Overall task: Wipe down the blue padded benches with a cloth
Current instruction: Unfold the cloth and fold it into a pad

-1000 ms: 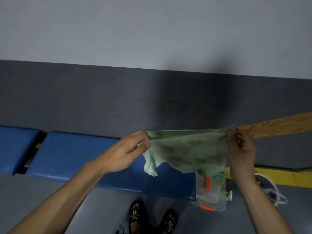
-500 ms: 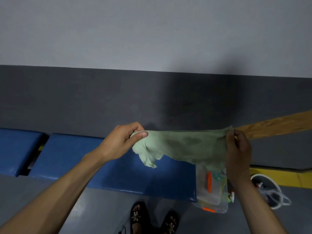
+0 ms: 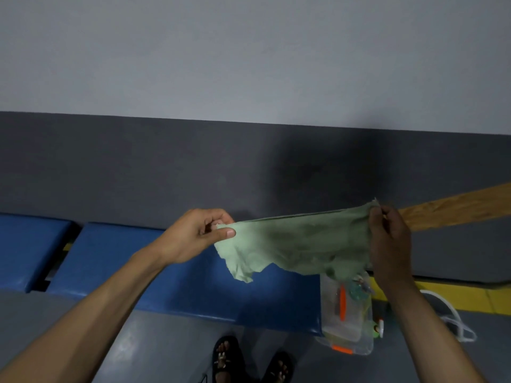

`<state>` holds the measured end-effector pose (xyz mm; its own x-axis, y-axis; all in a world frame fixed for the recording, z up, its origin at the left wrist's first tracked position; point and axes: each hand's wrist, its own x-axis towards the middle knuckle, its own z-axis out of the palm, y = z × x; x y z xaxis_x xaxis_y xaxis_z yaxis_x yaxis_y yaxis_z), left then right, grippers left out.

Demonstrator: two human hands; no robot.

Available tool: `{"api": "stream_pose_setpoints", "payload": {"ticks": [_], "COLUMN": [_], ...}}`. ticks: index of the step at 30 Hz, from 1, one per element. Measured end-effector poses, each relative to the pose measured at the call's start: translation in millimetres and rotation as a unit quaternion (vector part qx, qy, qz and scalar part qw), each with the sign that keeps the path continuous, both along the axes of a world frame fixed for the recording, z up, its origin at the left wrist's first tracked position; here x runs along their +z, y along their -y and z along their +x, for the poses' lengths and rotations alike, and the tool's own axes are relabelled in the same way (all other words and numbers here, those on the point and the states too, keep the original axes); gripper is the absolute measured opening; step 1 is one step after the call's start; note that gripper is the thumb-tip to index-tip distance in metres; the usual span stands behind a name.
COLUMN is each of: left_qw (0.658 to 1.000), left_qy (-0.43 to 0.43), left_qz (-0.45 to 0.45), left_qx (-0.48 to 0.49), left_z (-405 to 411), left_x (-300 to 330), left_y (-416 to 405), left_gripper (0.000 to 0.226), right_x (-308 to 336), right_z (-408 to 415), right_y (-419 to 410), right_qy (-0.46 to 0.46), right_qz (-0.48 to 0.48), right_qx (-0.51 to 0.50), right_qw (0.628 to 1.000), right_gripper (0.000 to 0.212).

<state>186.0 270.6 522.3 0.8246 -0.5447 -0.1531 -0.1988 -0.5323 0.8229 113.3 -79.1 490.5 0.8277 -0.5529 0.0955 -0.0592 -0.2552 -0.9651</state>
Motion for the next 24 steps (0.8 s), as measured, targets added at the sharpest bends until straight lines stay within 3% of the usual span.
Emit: {"api": "stream_pose_setpoints", "payload": {"ticks": [2,7,13,16,20,22,24], "left_qw": [1.0,0.997,0.987,0.994,0.994,0.995,0.999], "left_qy": [-0.006,0.056,0.139,0.089,-0.043,-0.043,0.0], "left_qz": [-0.016,0.044,0.056,0.045,-0.074,-0.066,0.007], "left_qx": [0.012,0.013,0.054,0.055,0.063,0.059,0.039], "left_z": [-1.0,0.0,-7.5,-9.7,-11.0,-7.9,-1.9], "left_x": [2.8,6.6,3.2,5.9,13.5,13.8,11.2], "left_y": [0.3,0.1,5.0,4.9,4.8,1.1,-5.1], "left_gripper": [0.011,0.02,0.035,0.027,0.014,0.015,0.026], "right_x": [-7.4,-21.5,-20.7,-24.5,-35.1,-39.6,-41.1], "right_z": [0.0,-1.9,-5.3,-1.7,2.0,2.4,2.8], "right_y": [2.1,3.1,-2.1,-1.4,1.4,2.9,2.4], "right_qy": [-0.004,-0.016,-0.016,-0.018,-0.021,-0.021,-0.023], "right_qz": [-0.015,-0.01,0.111,0.151,0.106,0.075,0.065], "right_qx": [0.0,-0.008,0.013,-0.016,-0.046,-0.047,-0.043], "right_qw": [1.0,1.0,0.994,0.988,0.993,0.996,0.997], "right_gripper": [0.022,0.021,0.034,0.03,0.041,0.041,0.038]}}
